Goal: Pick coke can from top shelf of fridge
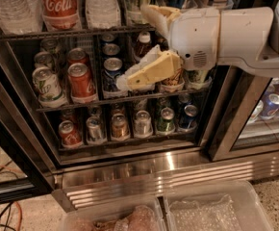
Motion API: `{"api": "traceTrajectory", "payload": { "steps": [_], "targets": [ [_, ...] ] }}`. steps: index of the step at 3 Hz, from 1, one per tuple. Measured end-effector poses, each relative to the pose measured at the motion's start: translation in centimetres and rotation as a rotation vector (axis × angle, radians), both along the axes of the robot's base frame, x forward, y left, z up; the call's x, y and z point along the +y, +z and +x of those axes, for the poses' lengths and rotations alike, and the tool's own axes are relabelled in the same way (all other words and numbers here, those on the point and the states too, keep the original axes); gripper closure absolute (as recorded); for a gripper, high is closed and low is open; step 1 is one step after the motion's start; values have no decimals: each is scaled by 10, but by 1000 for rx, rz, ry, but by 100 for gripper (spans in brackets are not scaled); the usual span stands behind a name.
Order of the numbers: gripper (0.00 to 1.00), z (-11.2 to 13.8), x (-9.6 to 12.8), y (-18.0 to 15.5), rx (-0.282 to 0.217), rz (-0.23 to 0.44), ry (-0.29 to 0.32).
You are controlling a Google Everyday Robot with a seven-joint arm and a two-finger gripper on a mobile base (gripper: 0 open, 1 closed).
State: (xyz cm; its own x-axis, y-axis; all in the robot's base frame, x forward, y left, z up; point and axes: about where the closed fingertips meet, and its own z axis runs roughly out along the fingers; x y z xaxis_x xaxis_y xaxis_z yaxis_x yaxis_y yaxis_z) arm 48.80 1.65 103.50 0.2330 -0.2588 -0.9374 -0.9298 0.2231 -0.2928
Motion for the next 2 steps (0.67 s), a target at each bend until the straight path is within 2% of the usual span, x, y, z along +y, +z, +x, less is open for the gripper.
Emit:
{"api": "traceTrajectory", "payload": {
  "steps": [1, 2],
  "targets": [
    [0, 2, 22, 3, -10, 40, 17],
    [0, 2, 51, 9, -21, 76, 65]
  ]
}}
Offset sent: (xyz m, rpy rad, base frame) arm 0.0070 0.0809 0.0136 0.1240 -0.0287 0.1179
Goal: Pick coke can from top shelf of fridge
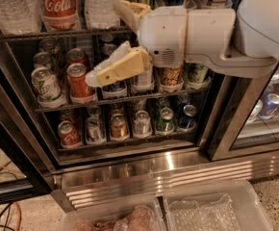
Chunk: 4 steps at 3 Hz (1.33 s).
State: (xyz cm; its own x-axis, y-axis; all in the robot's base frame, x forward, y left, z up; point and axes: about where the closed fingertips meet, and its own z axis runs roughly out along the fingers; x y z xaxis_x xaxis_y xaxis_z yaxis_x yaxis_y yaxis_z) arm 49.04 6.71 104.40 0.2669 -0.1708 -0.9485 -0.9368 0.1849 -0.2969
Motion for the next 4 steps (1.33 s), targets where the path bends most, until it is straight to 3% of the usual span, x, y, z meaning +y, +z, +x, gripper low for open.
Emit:
{"api": "traceTrajectory", "payload": {
  "steps": [1, 3, 4],
  "targets": [
    [0, 2, 29, -1, 11, 40, 37],
    [0, 4, 33, 2, 0, 71, 27],
    [0, 12, 44, 0, -3, 141, 20]
  ]
}}
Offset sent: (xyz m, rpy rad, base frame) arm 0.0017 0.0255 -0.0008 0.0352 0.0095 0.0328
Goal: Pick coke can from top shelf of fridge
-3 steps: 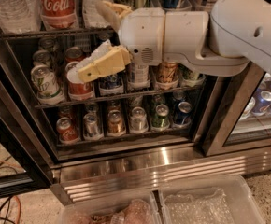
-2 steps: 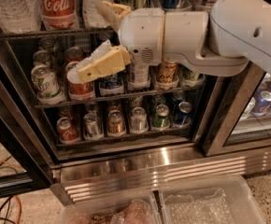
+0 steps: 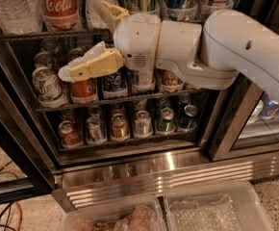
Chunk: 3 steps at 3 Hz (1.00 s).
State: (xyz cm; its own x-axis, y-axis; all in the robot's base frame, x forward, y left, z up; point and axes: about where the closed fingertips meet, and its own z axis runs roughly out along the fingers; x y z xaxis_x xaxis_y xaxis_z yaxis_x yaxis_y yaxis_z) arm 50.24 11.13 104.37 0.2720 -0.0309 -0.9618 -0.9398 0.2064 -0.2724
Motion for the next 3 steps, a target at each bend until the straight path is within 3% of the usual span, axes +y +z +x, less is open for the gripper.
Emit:
{"api": "traceTrajectory", "payload": {
  "steps": [1, 3],
  "targets": [
    [0, 13, 37, 0, -1, 100, 26],
    [0, 26, 44, 8, 6, 79, 23]
  ]
}}
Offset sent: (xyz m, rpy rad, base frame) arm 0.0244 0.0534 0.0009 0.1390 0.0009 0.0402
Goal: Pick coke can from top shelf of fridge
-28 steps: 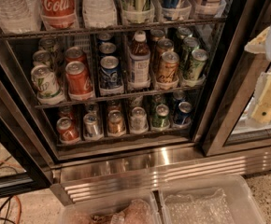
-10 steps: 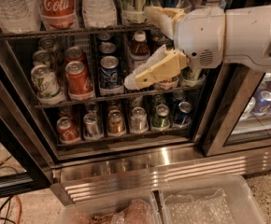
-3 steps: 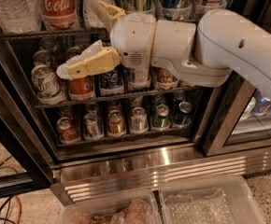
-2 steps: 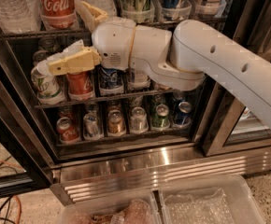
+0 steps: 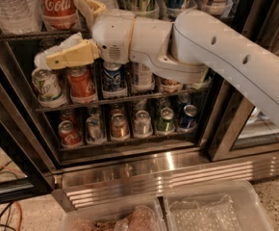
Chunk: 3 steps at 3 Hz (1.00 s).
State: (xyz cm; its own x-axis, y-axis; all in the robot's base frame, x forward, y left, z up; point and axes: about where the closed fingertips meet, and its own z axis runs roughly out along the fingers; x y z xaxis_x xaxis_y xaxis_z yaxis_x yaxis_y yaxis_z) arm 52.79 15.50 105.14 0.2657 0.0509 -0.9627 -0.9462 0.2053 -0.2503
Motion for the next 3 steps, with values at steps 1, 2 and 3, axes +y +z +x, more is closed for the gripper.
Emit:
{"api": "traceTrajectory", "payload": {
  "steps": [1, 2, 3],
  "targets": [
    [0, 3, 2, -12, 66, -50, 10],
    [0, 3, 2, -13, 66, -50, 10],
    [0, 5, 8, -11, 51, -42, -7]
  ]
}}
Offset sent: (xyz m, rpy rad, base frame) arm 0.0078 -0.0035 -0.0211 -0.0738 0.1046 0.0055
